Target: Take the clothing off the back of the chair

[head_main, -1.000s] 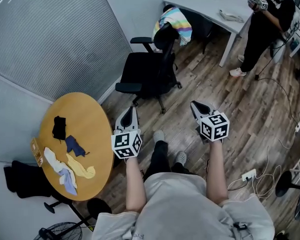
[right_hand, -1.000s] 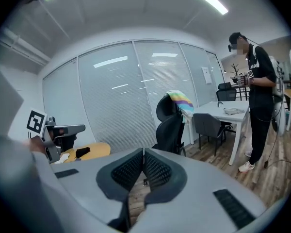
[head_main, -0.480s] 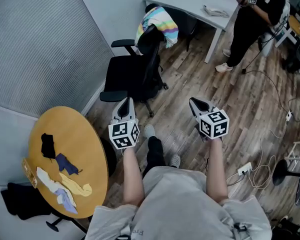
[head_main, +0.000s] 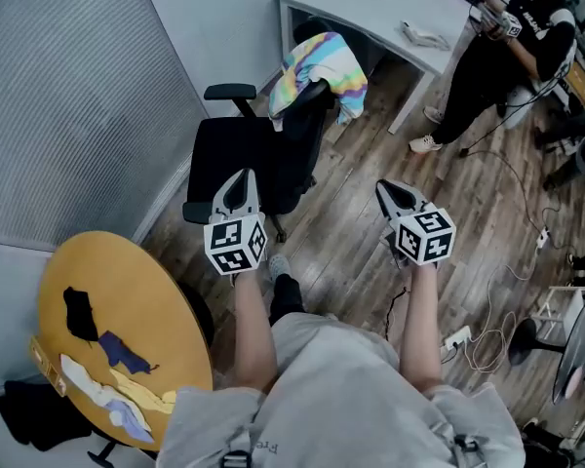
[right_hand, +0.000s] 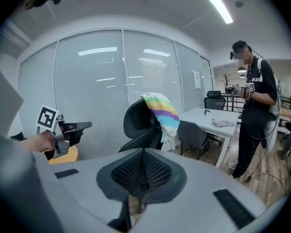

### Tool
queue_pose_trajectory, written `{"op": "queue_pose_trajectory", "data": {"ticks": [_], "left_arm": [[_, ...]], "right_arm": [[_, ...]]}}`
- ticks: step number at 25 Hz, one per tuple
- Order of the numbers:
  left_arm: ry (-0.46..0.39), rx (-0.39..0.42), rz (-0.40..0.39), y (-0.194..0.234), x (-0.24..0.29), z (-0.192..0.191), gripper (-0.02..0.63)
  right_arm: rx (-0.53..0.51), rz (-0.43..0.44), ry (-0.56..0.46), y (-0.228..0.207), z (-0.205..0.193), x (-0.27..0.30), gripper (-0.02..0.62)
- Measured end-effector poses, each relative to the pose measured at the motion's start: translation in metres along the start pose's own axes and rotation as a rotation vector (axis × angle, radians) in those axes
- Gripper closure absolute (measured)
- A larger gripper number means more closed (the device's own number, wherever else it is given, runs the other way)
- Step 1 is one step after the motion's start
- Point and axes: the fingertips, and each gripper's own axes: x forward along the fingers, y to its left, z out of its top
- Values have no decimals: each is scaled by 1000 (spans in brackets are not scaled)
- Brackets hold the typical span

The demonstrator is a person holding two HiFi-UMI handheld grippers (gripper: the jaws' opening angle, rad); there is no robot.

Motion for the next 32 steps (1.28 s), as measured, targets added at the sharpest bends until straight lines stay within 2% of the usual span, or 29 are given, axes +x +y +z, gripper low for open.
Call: {"op": "queue_pose_trajectory", "data": {"ticks": [3, 5, 8, 10, 12, 14, 17, 20, 23, 28, 30, 32], "left_arm": [[2, 15, -30, 19, 26, 15, 577], [13, 22, -56, 31, 44, 19, 577], [41, 38, -113, 44, 65, 20, 577], [44, 42, -147, 52, 79, 27, 577], [34, 41, -183, 57, 94, 38, 577], [30, 66, -252, 56, 110, 48, 577], [46, 164, -406, 44, 131, 59, 577], [50, 220, -493, 45, 146, 74, 577], [51, 222, -549, 42, 161, 84, 577], [80, 207, -625, 34, 172, 81, 576], [94, 198, -651, 31, 173, 78, 575], [107, 199, -700, 26, 176, 74, 575]], "right_arm": [[62, -30, -70, -15, 28, 23, 569], [156, -48, -172, -26, 46, 36, 571], [360, -10, -329, -39, 66, 44, 572], [417, 28, -391, -44, 81, 48, 572], [397, 39, -417, -47, 96, 54, 572], [348, 36, -416, -49, 107, 62, 572], [282, 31, -398, -55, 115, 69, 572], [255, -5, -365, -64, 118, 73, 572], [240, 7, -329, -69, 122, 80, 572], [175, 89, -255, -70, 121, 97, 572], [151, 97, -265, -76, 128, 100, 572], [138, 67, -322, -90, 140, 100, 568]]}}
